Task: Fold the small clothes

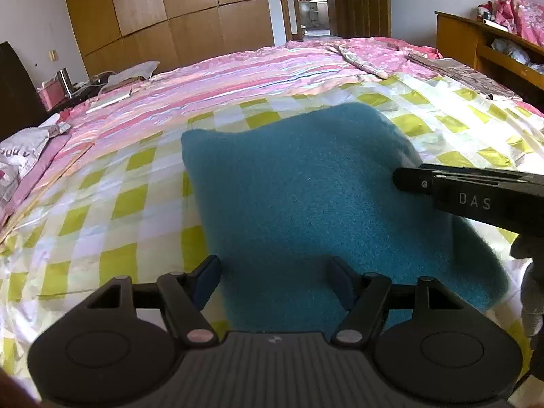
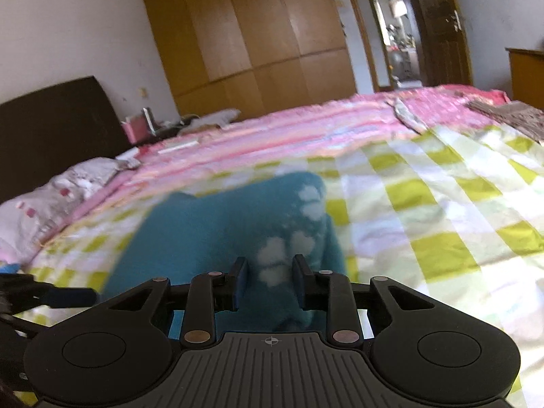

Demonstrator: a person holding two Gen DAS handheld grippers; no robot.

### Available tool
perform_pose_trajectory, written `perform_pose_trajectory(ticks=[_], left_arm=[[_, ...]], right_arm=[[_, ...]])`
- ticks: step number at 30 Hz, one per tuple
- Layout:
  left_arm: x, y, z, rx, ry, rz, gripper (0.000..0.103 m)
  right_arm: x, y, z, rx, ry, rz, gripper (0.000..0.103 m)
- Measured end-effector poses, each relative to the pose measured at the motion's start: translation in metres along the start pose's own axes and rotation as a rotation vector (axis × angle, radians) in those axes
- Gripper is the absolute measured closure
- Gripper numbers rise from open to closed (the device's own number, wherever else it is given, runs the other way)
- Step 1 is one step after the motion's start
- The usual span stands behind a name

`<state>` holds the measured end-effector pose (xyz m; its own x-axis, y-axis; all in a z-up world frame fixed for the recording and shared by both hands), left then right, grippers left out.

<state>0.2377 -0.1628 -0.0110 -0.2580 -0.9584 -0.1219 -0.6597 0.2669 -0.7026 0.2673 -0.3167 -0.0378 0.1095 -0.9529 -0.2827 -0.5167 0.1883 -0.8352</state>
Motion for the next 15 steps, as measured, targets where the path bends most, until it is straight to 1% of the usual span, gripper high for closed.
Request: perform_pose_trajectory(ticks=[4,7,10,12,15], left_arm=[[0.001,0.0,0.003,-0.01,-0.006,-0.006,0.026],[0.001,-0.001,0.004,-0.018,-0.013,-0.008,0.025],[-0.001,0.0,0.002,-0.018,-0.018,-0.008,0.025],[-0.003,0.0,0.0,-0.02,-0.019,-0.02,0.025],[-0.005,0.001,-0.003,-0.024,-0.019,-0.035,0.025]], right_arm=[[0.01,0.002,0.007,-0.008,-0.009,0.054,0.077],[0.013,0.003,0.009,-0.009,-0.013,0.064,0.077],[0.006,0.001,0.0,-0.002,0.0,0.049,0.075],[-0.002,-0.002,-0.007,0.006,0.0,0.035,0.068],[-0.011,-0.003,-0.018,0.013,0.003,0.017,0.068]])
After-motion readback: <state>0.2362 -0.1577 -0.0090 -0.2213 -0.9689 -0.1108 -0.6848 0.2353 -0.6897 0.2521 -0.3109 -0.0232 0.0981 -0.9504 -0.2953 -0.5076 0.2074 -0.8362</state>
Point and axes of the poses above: each gripper's, at about its wrist camera, not at the fingertips, and z roughly the way its jaws point, x to its right, y to its underside, the point moved 8 cm from there along z, roughly the way its jaws point, and after that the axes turned 1 degree about -y, right-handed, at the moved point
